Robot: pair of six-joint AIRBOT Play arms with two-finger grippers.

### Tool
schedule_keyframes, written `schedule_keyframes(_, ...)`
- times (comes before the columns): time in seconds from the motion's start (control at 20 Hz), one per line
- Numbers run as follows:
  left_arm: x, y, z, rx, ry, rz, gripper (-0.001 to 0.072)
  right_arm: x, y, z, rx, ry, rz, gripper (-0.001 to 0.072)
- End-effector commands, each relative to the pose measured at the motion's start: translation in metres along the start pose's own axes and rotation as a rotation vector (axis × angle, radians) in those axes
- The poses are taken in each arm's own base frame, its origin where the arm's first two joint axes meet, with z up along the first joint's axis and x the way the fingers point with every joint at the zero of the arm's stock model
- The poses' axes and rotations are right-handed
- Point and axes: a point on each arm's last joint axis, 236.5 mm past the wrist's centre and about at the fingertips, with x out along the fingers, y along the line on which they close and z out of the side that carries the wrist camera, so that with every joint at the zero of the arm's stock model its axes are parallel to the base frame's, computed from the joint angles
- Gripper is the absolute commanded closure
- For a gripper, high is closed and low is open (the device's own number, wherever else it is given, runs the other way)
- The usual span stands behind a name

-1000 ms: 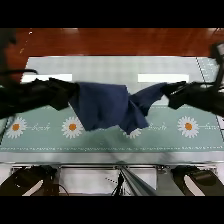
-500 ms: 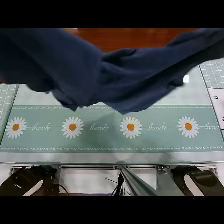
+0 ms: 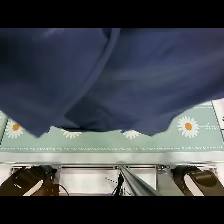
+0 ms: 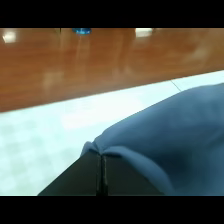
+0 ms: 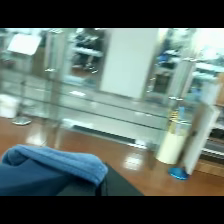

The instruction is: Fold the shirts.

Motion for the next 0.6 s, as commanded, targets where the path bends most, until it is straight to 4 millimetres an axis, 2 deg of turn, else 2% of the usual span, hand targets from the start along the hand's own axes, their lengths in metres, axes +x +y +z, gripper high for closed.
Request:
schedule_keyframes(0.0, 0.004, 0.001, -0.032, -0.064, 0.132, 0.004, 0.0695, -0.003, -0.022, -0.025, -0.010, 0.129, -0.089, 0.0686)
schedule_keyframes(0.15, 0.026, 0.001, -0.080, -0.113, 0.296, 0.007, 0.0695, 0.018, -0.024, -0.113, -0.027, 0.497, -0.077, 0.0687)
schedule_keyframes(0.25, 0.049, 0.002, -0.124, -0.133, 0.431, 0.001, 0.0695, 0.038, -0.018, -0.166, -0.053, 0.714, -0.029, 0.0687)
schedule_keyframes(0.3, 0.061, 0.008, -0.149, -0.140, 0.496, 0.021, 0.0695, 0.051, -0.016, -0.187, -0.066, 0.792, -0.007, 0.0686)
schedule_keyframes(0.45, 0.093, 0.029, -0.206, -0.146, 0.614, 0.087, 0.0694, 0.111, -0.014, -0.245, -0.089, 0.929, 0.035, 0.0686)
schedule_keyframes(0.55, 0.118, 0.036, -0.225, -0.154, 0.633, 0.103, 0.0694, 0.156, -0.011, -0.287, -0.087, 0.978, 0.055, 0.0686)
